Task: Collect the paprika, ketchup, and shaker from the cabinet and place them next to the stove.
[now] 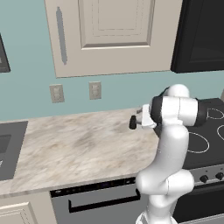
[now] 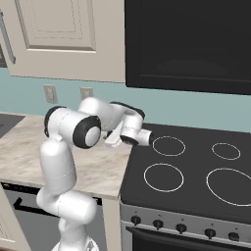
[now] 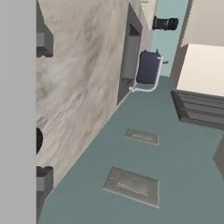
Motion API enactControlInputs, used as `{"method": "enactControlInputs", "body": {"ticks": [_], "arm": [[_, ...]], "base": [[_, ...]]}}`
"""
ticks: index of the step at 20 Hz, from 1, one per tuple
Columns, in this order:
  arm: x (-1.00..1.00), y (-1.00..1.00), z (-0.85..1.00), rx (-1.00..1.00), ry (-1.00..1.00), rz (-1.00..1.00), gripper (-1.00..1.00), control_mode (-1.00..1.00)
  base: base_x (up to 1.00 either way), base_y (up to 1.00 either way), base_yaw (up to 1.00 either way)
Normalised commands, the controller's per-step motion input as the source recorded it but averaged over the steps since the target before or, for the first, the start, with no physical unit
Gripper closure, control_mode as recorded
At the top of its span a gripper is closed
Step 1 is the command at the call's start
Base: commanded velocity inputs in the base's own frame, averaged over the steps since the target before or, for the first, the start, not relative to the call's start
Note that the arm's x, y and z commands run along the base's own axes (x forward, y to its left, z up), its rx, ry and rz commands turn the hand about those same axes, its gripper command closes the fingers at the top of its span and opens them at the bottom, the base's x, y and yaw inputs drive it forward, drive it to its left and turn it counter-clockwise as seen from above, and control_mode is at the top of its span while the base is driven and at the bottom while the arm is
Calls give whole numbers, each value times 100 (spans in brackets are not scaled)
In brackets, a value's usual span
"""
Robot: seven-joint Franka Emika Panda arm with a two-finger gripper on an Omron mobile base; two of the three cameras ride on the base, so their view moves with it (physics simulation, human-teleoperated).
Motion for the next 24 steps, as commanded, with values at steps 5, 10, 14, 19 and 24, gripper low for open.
{"method": "enactControlInputs", "body": {"ticks": [5,10,14,19,24], "arm": [[-63,0,43,0,-6,-4,-100,-100],[-68,0,55,0,-5,-5,-100,-100],[-67,3,63,0,-2,-7,-100,-100],[-63,13,66,-1,0,-9,-100,-100],[-61,17,57,-2,0,-9,-100,-100]], "base": [[0,0,0],[0,0,0],[0,0,0],[0,0,0],[0,0,0]]}}
